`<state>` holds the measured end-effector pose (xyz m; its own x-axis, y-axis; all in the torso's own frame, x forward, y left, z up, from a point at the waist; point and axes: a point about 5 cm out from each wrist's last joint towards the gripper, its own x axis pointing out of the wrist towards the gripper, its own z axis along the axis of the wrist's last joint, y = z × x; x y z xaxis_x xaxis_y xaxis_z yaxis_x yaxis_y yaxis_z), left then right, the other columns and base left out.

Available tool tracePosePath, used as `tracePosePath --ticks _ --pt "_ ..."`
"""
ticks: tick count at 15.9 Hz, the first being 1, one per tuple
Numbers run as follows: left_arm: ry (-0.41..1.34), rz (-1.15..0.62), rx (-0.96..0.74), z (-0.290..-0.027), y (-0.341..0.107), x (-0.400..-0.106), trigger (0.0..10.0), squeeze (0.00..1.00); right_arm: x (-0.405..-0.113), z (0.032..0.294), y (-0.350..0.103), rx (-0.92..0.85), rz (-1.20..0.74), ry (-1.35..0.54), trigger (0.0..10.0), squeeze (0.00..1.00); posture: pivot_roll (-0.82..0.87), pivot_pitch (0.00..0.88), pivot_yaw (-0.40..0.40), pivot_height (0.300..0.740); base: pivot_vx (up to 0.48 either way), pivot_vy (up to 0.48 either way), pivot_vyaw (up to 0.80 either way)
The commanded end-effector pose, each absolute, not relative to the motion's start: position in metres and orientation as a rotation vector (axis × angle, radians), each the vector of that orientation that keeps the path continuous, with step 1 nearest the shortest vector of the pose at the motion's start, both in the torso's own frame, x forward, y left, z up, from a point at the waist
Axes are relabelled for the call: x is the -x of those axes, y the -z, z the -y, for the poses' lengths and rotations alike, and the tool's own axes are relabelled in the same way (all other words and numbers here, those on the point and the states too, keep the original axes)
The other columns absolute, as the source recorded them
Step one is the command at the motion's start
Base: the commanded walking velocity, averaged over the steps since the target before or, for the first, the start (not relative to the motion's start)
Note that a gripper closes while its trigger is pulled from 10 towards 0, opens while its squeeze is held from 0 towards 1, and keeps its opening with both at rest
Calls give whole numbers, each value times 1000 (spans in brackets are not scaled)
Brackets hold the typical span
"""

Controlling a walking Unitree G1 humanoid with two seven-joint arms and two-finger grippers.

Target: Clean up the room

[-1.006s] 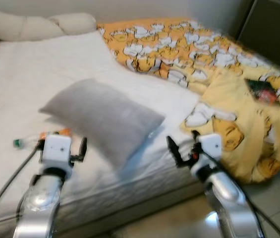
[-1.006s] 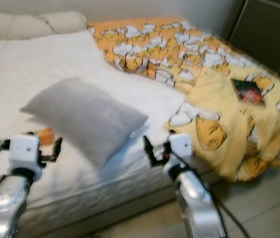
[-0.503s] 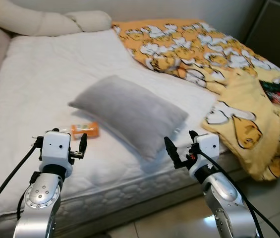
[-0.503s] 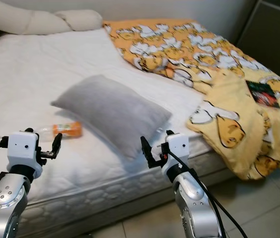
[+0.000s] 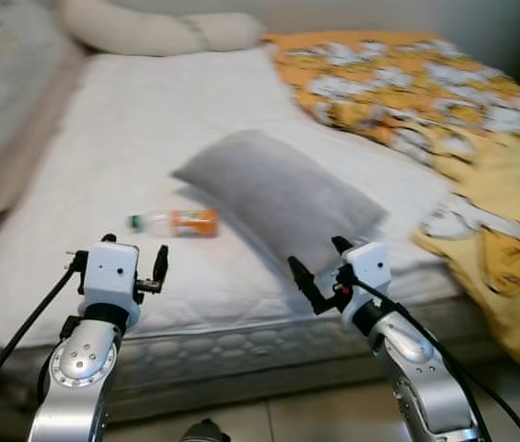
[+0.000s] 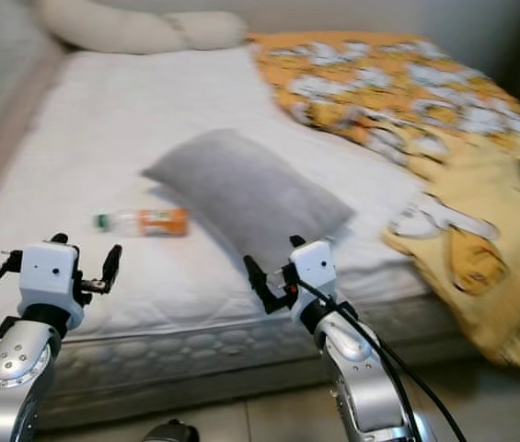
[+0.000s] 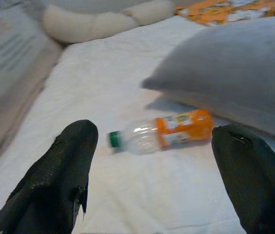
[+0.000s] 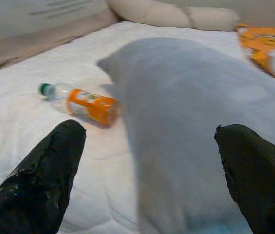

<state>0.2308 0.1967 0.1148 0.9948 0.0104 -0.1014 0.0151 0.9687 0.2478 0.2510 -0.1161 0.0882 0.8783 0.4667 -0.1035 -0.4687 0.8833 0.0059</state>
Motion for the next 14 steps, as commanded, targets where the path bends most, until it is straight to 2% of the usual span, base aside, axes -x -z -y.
tracePosePath --ticks 1,14 --pt "7 -90 -251 -195 -118 -230 10000 0 -252 118 -86 29 -105 -498 10000 0 76 0 -15 740 0 0 800" --pt "12 -102 -227 -190 -114 -223 10000 0 -250 111 -78 43 -127 -585 10000 0 94 0 -35 740 0 0 800"
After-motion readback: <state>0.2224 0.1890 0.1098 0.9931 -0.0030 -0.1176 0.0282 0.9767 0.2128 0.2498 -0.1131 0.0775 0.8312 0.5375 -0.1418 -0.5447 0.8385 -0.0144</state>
